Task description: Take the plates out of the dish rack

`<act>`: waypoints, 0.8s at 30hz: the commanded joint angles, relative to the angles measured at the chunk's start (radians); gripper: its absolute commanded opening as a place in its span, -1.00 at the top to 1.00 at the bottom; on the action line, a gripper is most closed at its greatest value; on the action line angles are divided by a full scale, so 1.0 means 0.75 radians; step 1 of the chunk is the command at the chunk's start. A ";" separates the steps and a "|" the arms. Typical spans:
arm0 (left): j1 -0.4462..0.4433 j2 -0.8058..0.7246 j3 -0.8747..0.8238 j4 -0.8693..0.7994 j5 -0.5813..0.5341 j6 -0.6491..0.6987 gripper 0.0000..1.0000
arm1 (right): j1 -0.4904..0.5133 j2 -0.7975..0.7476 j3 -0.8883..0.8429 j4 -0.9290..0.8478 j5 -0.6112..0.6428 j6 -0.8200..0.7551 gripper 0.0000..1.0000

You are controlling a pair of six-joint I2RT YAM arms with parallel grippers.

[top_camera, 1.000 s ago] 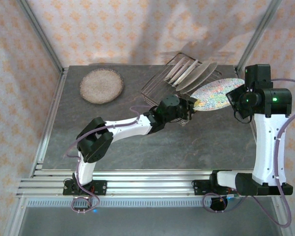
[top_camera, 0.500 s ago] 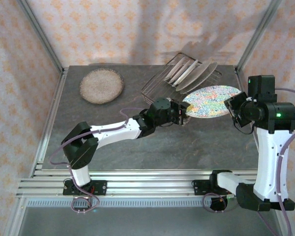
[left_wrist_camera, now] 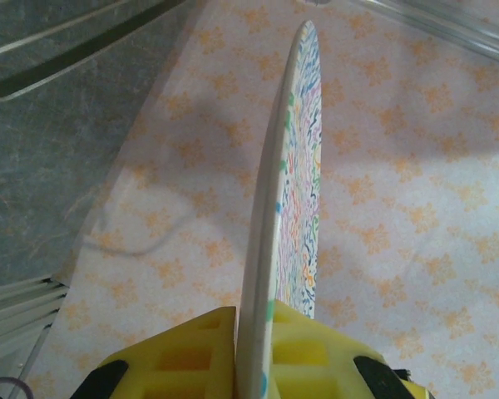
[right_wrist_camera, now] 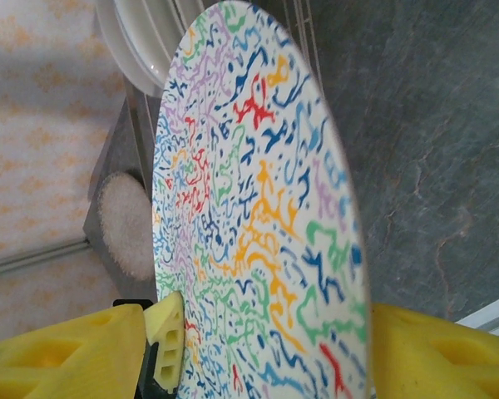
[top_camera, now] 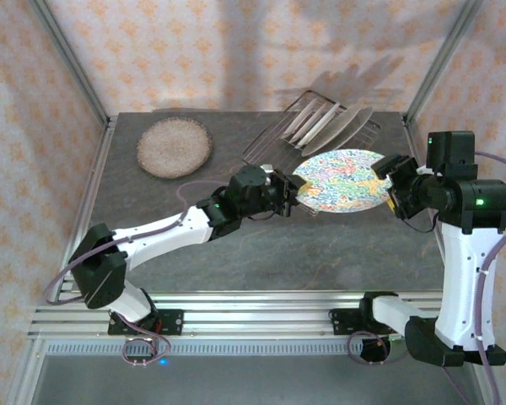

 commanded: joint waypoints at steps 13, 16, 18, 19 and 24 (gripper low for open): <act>0.303 -0.453 -0.193 -0.133 0.040 0.294 1.00 | 0.036 0.078 -0.043 0.334 -0.398 -0.083 -0.49; 0.374 -0.511 -0.228 -0.158 0.034 0.324 1.00 | 0.090 0.141 -0.026 0.393 -0.434 -0.094 -0.51; 0.426 -0.544 -0.244 -0.173 0.039 0.342 1.00 | 0.140 0.165 -0.026 0.450 -0.451 -0.089 -0.52; 0.456 -0.561 -0.255 -0.177 0.045 0.351 1.00 | 0.169 0.177 -0.025 0.478 -0.456 -0.085 -0.52; 0.625 -0.618 -0.292 -0.200 0.074 0.400 1.00 | 0.309 0.222 -0.034 0.624 -0.417 -0.068 -0.52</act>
